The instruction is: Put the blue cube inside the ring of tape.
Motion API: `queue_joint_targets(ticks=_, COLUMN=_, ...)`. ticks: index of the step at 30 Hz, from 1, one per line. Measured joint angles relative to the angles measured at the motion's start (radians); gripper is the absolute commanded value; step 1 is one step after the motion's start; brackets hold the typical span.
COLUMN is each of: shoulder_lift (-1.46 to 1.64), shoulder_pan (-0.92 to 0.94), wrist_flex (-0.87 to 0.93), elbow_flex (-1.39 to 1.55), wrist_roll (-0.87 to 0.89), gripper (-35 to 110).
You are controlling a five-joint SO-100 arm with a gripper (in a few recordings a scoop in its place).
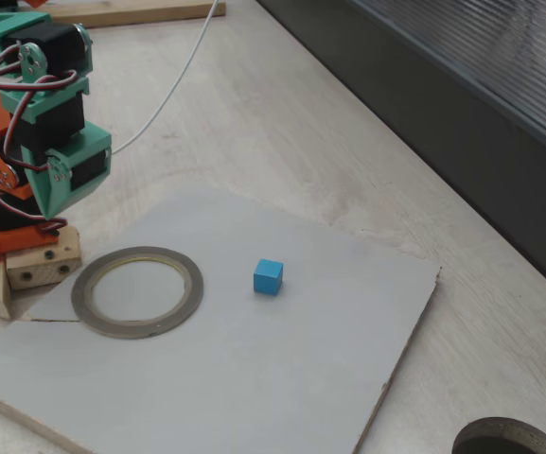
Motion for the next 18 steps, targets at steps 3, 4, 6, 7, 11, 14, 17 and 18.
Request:
queue_joint_targets(ticks=3, shoulder_lift=0.000, shoulder_pan=0.000, wrist_flex=0.000, elbow_flex=0.000, wrist_roll=0.000, gripper=1)
queue_joint_targets(ticks=4, shoulder_lift=0.000, shoulder_pan=0.000, wrist_flex=0.000, elbow_flex=0.000, wrist_roll=0.000, gripper=1)
queue_joint_targets(ticks=6, shoulder_lift=0.000, shoulder_pan=0.000, wrist_flex=0.000, elbow_flex=0.000, wrist_roll=0.000, gripper=1)
queue_joint_targets(ticks=7, shoulder_lift=0.000, shoulder_pan=-0.002, wrist_flex=0.000, elbow_flex=0.000, wrist_roll=0.000, gripper=1)
queue_joint_targets(ticks=11, shoulder_lift=0.000, shoulder_pan=0.000, wrist_flex=0.000, elbow_flex=0.000, wrist_roll=0.000, gripper=1)
queue_joint_targets(ticks=14, shoulder_lift=0.000, shoulder_pan=0.000, wrist_flex=0.005, elbow_flex=0.000, wrist_roll=0.000, gripper=1)
queue_joint_targets(ticks=17, shoulder_lift=0.000, shoulder_pan=0.003, wrist_flex=0.003, elbow_flex=0.000, wrist_roll=0.000, gripper=1)
queue_joint_targets(ticks=18, shoulder_lift=0.000, shoulder_pan=0.005, wrist_flex=0.003, elbow_flex=0.000, wrist_roll=0.000, gripper=1)
